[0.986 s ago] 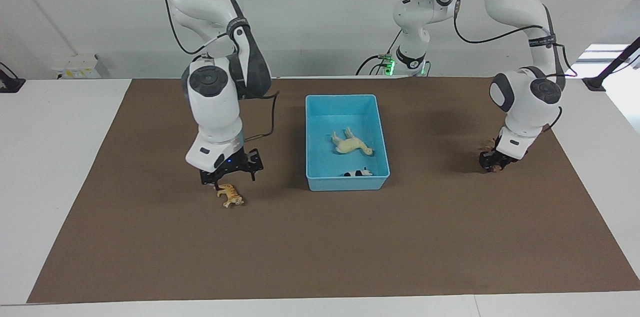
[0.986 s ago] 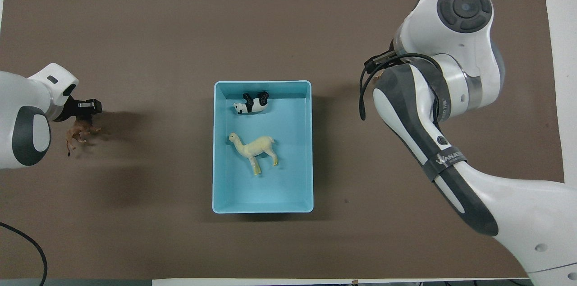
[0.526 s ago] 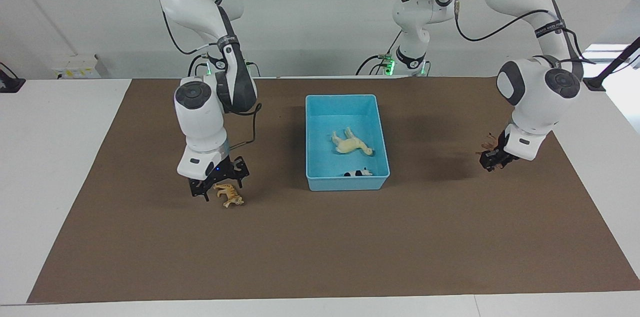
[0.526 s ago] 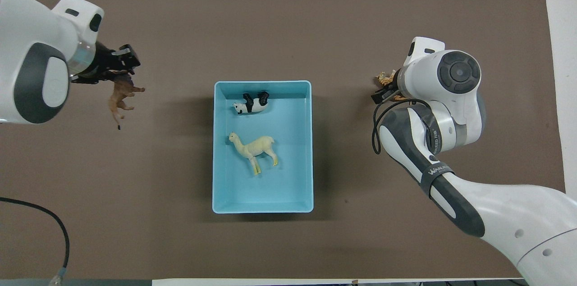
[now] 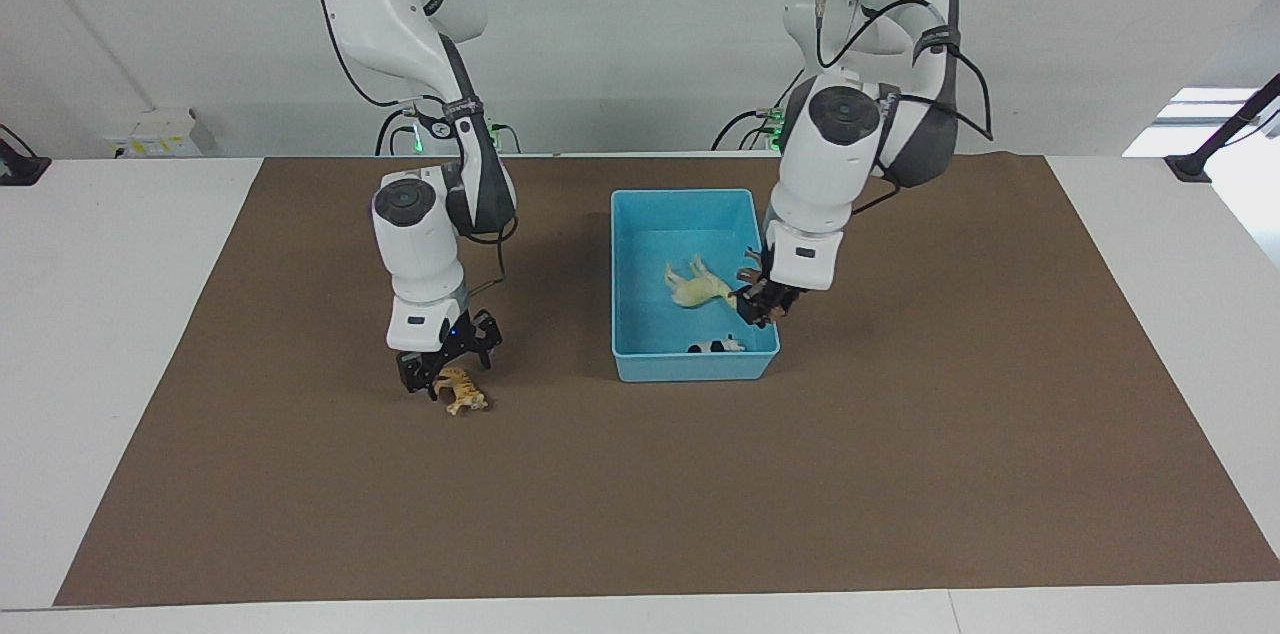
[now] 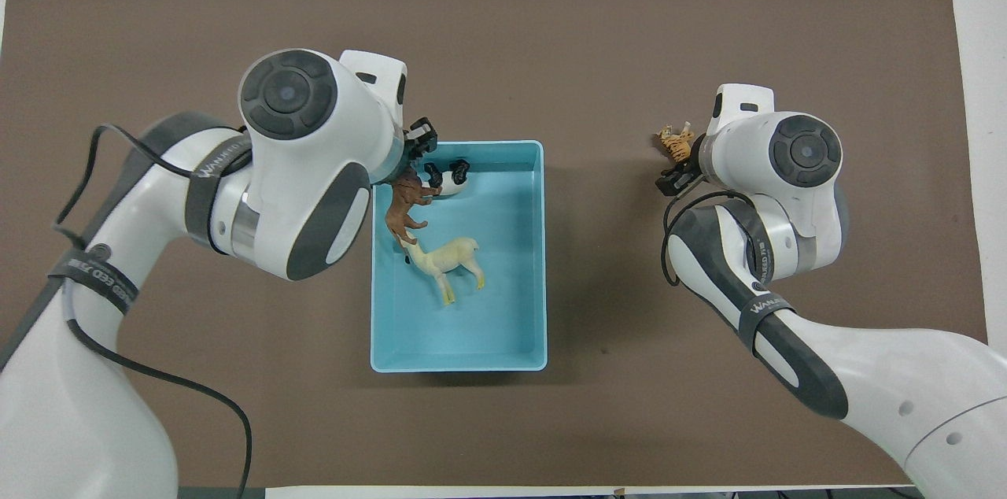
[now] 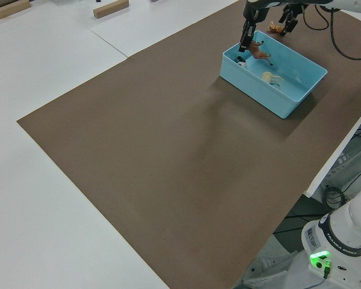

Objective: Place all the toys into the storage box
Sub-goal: 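Drop the horse into the box while the right gripper grasps the tiger, then carry the orange tiger toward the box while the left gripper withdraws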

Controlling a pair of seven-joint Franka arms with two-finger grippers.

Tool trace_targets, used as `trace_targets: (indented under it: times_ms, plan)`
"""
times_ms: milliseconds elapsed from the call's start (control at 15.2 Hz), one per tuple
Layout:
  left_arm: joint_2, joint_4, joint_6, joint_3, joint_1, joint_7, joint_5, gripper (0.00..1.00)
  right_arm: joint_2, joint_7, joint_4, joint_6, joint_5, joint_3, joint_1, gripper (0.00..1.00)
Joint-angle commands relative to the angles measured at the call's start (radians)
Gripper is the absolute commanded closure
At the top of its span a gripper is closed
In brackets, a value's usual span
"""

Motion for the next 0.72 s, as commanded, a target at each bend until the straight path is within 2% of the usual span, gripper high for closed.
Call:
trace_targets:
  times_ms: [0,66,197,329,526,657]
  plan:
    - [-0.064,-0.112,0.062,0.021,-0.027,-0.010,-0.012,0.00,-0.024,-0.007,-0.066,0.078,-0.006,0.012,-0.019,0.27]
    - [-0.064,-0.107,0.045,0.023,-0.027,-0.010,-0.012,0.00,-0.022,-0.005,-0.069,0.083,-0.006,0.012,-0.019,0.46]
    - [-0.095,-0.097,-0.016,0.027,-0.014,-0.002,-0.009,0.00,-0.022,-0.005,-0.071,0.083,-0.004,0.012,-0.021,0.98]
    - [-0.168,-0.089,-0.105,0.035,0.050,0.030,-0.002,0.00,-0.022,-0.007,-0.068,0.078,-0.004,0.012,-0.018,1.00]
    - [-0.280,-0.086,-0.246,0.035,0.172,0.278,-0.002,0.00,-0.024,-0.005,-0.051,0.054,-0.004,0.012,-0.011,1.00]
    - [-0.343,-0.080,-0.331,0.038,0.258,0.453,-0.002,0.00,-0.038,-0.002,0.016,-0.050,-0.004,0.012,-0.002,1.00]
